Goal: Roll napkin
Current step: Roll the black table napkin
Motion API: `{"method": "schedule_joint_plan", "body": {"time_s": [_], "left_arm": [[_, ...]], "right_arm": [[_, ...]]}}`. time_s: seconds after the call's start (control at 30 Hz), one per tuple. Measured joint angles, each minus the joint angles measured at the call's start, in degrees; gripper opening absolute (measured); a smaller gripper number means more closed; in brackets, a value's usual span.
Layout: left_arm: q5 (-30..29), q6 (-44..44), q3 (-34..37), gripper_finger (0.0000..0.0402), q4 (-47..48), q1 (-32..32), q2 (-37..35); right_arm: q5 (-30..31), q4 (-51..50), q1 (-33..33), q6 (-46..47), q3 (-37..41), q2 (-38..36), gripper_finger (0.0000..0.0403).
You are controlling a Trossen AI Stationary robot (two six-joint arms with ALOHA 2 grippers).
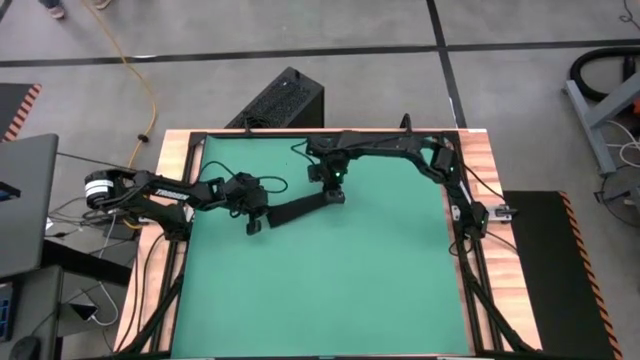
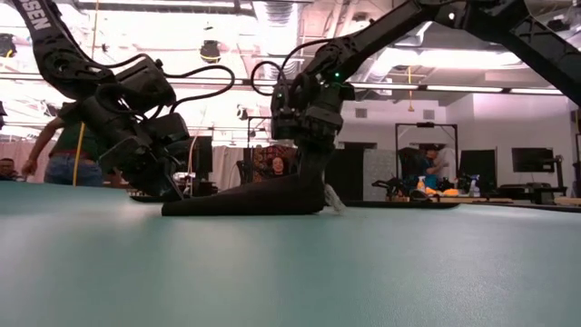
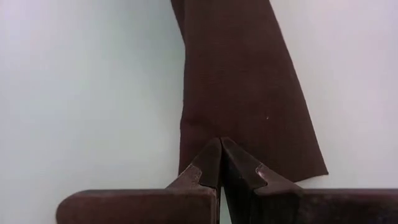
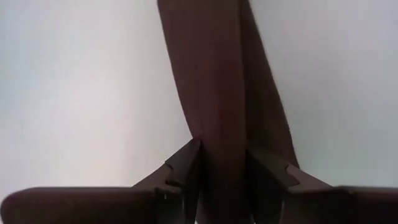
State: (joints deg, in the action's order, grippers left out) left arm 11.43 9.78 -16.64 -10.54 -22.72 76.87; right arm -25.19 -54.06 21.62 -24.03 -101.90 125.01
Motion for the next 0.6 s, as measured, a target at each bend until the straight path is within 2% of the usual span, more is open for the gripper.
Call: {"method": "schedule_joint_plan", "body": {"time_s": [0.6], "left_arm": [[-1.2, 0.0, 0.1, 0.0, 0.5, 0.0, 0.1]], "right_arm": [[-1.0, 2.8, 7.0, -4.3, -0.1, -2.5, 0.0131]]}}
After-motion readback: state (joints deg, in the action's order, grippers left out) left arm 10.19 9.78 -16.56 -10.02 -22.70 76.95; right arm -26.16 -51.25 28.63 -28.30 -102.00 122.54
